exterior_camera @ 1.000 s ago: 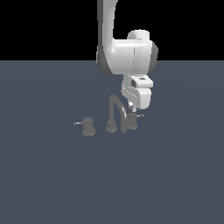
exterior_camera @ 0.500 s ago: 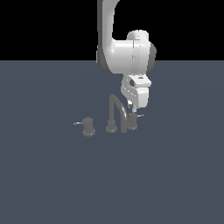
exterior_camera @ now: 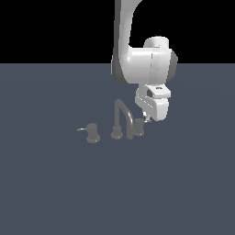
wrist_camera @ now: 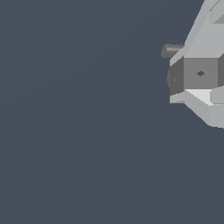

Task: Turn on the faucet by rotating a designated handle.

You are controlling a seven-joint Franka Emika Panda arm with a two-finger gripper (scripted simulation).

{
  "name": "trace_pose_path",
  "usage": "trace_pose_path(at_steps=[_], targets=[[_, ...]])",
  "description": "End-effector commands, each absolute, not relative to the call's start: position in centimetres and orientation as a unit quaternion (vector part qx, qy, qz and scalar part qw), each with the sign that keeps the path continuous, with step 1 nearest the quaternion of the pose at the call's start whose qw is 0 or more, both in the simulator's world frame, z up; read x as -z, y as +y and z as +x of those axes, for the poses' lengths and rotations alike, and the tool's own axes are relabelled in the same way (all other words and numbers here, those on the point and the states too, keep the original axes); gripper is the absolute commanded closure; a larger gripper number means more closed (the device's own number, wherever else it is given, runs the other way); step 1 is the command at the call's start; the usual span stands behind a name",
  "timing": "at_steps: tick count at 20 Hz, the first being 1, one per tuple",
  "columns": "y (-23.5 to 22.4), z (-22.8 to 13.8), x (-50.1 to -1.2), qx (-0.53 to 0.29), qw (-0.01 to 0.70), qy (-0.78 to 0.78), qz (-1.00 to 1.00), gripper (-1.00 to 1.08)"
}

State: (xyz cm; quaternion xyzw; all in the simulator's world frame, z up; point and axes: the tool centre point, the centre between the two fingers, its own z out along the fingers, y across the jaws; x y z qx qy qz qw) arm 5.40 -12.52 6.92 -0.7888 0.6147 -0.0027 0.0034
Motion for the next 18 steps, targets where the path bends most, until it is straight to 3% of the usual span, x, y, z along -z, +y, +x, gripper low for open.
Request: trace_pose_path(at_steps=[1, 15, 18], targets=[[-13.4, 4.7, -6.5, 0.001, 0.001, 0.617, -0.787, 1.08], [-13.4, 0.8, -6.4, 0.000, 0.000, 0.617, -0.787, 1.08], [-13.1, 2.1, -6.8, 0.012, 0.007, 0.615, -0.788, 1.08]])
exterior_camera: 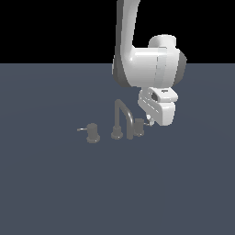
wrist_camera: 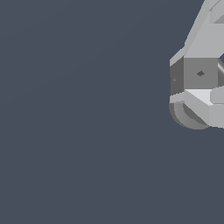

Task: Turn on the faucet by rotating a designated handle.

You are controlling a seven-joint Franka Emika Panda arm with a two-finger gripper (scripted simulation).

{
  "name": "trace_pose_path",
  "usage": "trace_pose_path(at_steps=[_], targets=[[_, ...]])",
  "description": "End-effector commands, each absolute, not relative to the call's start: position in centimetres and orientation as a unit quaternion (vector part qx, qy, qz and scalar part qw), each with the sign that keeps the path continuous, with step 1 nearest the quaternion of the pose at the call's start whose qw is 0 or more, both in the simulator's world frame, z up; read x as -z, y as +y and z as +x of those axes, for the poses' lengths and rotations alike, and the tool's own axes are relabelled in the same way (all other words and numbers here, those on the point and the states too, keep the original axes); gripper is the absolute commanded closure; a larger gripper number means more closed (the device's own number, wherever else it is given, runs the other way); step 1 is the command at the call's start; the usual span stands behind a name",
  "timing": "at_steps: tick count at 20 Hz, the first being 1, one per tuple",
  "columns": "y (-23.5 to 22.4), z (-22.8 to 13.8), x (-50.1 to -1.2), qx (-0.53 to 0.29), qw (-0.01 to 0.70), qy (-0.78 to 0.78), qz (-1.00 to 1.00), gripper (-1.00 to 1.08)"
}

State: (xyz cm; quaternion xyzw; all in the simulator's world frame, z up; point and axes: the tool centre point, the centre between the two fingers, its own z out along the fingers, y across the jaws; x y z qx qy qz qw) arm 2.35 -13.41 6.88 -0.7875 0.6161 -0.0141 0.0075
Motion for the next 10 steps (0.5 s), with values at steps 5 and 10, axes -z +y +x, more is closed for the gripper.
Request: trace_pose_path(at_steps=[5, 10], targets=[[-12.1, 0.4, -6.6, 0.007, 0.004, 0.616, -0.787, 1.08], [-11.0, -1.3, -6.5, 0.002, 0.001, 0.617, -0.787, 1.08]])
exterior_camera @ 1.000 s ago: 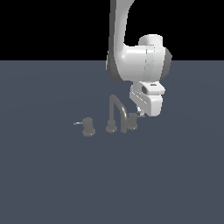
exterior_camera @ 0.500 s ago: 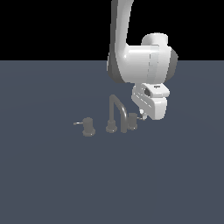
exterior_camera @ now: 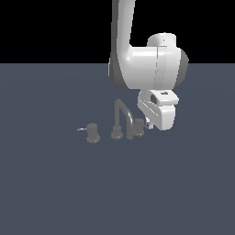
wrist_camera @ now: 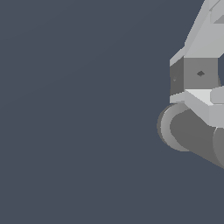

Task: Turn on the faucet by rotating a designated handle.

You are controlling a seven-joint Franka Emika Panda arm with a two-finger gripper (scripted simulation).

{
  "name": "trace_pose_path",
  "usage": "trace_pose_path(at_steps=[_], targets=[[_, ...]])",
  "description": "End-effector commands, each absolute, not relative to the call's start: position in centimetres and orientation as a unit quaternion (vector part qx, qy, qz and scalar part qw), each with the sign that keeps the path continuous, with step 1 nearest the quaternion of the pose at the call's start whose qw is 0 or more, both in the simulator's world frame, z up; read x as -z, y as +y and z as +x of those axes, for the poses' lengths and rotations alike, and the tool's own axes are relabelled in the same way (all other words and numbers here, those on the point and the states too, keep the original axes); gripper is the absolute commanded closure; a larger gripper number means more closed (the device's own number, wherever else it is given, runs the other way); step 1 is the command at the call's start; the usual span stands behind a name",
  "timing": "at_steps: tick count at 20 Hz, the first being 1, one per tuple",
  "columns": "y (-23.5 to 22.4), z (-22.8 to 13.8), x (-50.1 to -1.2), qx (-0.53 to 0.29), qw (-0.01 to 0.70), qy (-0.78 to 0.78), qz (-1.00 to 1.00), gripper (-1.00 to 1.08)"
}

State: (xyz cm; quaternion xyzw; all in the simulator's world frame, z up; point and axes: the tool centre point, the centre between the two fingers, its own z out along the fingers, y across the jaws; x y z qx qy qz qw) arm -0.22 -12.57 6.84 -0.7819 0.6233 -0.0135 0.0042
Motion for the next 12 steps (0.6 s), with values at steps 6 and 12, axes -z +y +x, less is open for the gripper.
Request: trace_pose_path(at_steps=[6, 12], targets=[[-10.4, -1.2, -6.7, 0.007, 0.001, 0.622, -0.783, 1.08], [-6.9, -1.7, -6.4, 0.000, 0.000, 0.618, -0.786, 1.08]])
